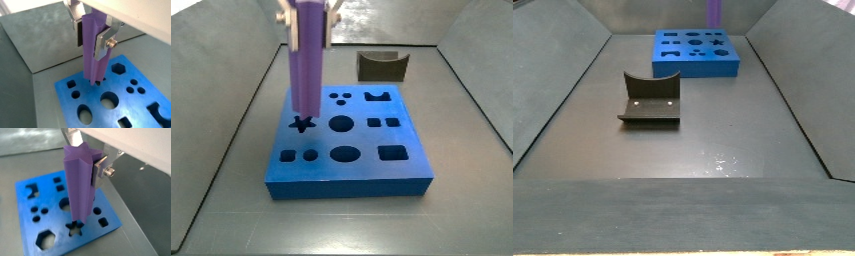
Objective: Pick up the star object. Move up. Place the star object on the fixture. Regrasp the star object. Move to above the board. Insert the star object.
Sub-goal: Insert the star object.
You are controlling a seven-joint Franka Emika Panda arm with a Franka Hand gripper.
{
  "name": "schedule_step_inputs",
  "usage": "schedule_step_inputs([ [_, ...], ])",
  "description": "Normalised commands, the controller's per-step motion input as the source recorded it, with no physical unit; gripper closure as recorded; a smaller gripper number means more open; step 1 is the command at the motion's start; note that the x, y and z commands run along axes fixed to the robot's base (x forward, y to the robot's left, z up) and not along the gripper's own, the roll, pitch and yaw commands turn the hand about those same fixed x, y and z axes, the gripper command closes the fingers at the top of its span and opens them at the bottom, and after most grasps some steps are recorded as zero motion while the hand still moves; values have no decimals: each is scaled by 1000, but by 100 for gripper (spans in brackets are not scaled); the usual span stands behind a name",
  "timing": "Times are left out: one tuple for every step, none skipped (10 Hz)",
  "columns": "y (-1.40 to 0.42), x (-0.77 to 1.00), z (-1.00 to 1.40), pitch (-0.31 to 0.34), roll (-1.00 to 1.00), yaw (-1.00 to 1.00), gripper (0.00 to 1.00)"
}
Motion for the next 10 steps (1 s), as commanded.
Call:
schedule_step_inputs([
  [-31, -29, -54, -106, -180, 286, 100],
  [9, 0, 0, 0, 0, 23, 100],
  [169, -46, -174, -54, -6, 551, 100],
  [134, 0, -14, -94, -157, 863, 100],
  [0, 0, 0, 0, 9, 0, 100],
  [40, -6, 37, 49, 157, 0, 100],
  [154, -91, 114, 103, 429, 71, 100],
  [140, -11, 54, 11, 91, 69, 100],
  [97, -51, 0, 0, 0, 0, 100],
  [-37, -63, -131, 0, 49, 0, 100],
])
